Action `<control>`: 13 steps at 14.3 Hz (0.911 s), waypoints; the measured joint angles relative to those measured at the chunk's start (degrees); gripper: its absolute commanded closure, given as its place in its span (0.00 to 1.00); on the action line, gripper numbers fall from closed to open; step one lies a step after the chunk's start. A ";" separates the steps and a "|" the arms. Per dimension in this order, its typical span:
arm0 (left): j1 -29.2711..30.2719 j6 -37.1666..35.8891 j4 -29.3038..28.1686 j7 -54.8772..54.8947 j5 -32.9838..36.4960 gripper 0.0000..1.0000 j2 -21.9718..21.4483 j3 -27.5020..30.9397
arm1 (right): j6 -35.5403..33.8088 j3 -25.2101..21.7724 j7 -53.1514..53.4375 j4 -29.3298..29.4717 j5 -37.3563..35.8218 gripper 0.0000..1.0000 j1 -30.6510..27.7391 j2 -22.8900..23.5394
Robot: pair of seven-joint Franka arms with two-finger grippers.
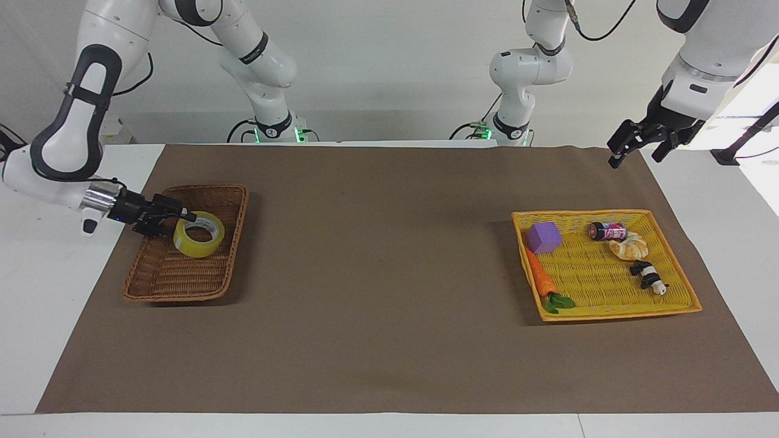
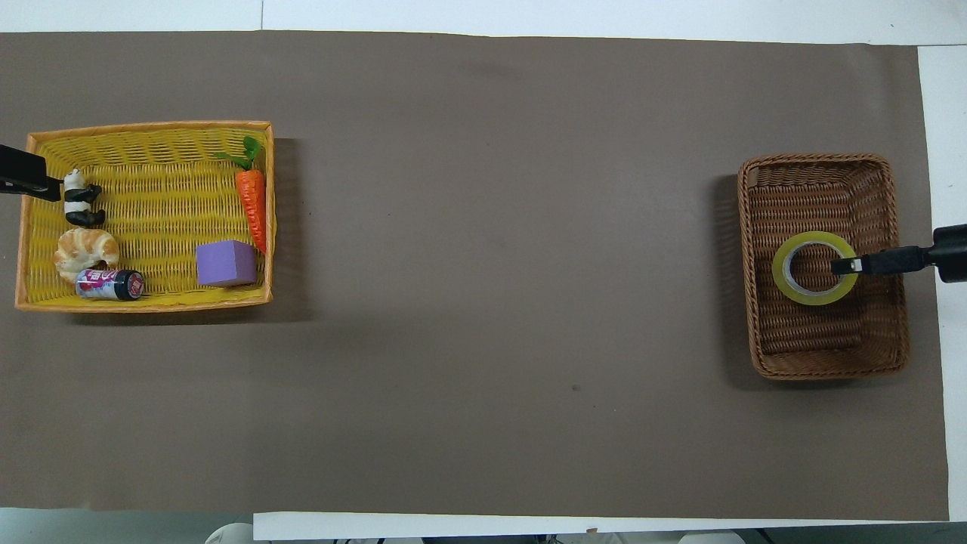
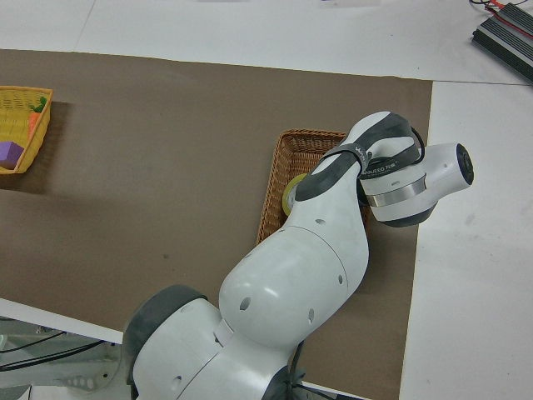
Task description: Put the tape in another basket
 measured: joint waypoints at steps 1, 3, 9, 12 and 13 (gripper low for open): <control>0.00 0.00 0.00 0.00 0.00 0.00 -0.05 0.00 | 0.01 0.03 0.00 1.17 -2.18 0.00 1.06 -0.62; 0.00 0.00 -0.04 0.00 0.00 0.00 -0.20 0.00 | 1.35 0.08 0.08 3.08 -7.08 0.00 3.83 -3.01; 0.00 0.00 -0.09 0.00 0.00 0.00 -0.37 0.00 | 3.08 0.17 0.39 4.78 -15.49 0.00 6.65 -9.86; 0.00 -0.01 -0.11 0.00 0.00 0.00 -0.37 0.00 | 1.26 0.32 11.66 9.13 -23.29 0.00 10.80 -12.37; 0.00 -0.01 -0.11 0.00 0.00 0.00 -0.37 0.00 | -0.95 0.41 18.28 11.02 -26.19 0.00 13.23 -13.41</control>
